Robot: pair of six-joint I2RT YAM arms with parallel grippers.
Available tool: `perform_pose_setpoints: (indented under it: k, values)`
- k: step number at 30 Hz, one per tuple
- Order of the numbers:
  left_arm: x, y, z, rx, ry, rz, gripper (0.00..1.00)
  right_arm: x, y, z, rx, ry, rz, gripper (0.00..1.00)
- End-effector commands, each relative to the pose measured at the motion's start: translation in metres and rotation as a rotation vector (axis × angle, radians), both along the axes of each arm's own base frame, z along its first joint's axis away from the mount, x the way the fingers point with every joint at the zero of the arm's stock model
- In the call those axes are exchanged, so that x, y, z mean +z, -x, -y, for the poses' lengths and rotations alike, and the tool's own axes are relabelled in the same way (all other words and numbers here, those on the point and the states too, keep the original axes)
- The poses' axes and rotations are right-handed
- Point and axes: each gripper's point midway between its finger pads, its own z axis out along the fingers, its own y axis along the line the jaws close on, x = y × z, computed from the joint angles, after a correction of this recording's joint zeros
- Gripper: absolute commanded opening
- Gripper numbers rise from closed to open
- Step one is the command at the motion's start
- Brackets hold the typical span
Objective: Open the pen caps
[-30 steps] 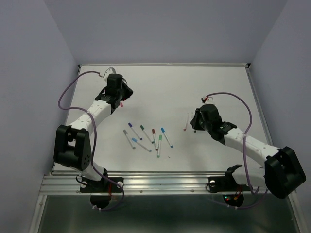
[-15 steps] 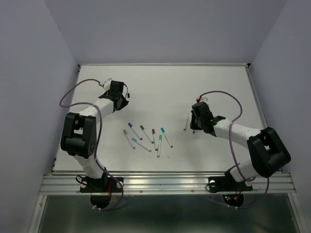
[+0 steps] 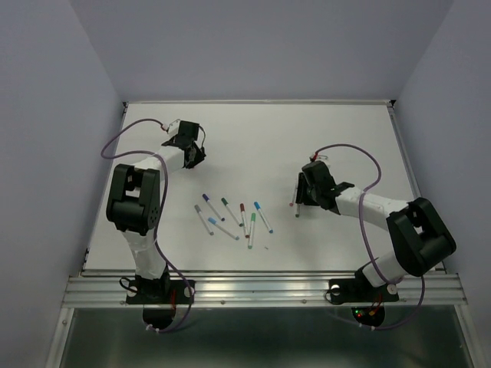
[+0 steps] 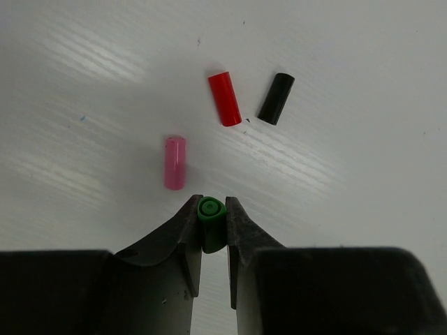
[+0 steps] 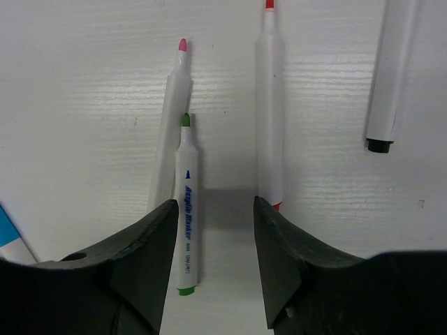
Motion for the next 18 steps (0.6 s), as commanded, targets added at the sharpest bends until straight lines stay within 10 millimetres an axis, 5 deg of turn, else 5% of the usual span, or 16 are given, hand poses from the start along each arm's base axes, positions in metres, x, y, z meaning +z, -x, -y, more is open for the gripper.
perform_pose_setpoints:
  k: [1, 3, 7, 8, 13, 18]
  values:
    - [0.006, -0.015, 0.002, -0.017, -0.006, 0.016, 0.12, 0.030, -0.015, -0.010, 0.005, -0.056, 0.066, 0.55]
    - [0.004, -0.016, 0.002, -0.016, -0.006, 0.011, 0.12, 0.041, -0.013, -0.014, 0.035, -0.077, 0.084, 0.56]
    - [-0.001, -0.018, 0.003, -0.018, -0.006, 0.000, 0.13, 0.067, -0.009, -0.024, 0.122, -0.124, 0.136, 0.76]
    - [-0.001, -0.018, 0.005, -0.019, -0.005, -0.001, 0.13, 0.072, -0.009, -0.027, 0.139, -0.135, 0.147, 0.97]
    - [-0.002, -0.019, 0.007, -0.011, -0.004, -0.008, 0.38, 0.092, -0.003, -0.038, 0.215, -0.189, 0.178, 1.00]
    - [-0.005, -0.019, 0.010, -0.018, -0.005, -0.027, 0.41, 0.094, -0.002, -0.037, 0.213, -0.190, 0.187, 1.00]
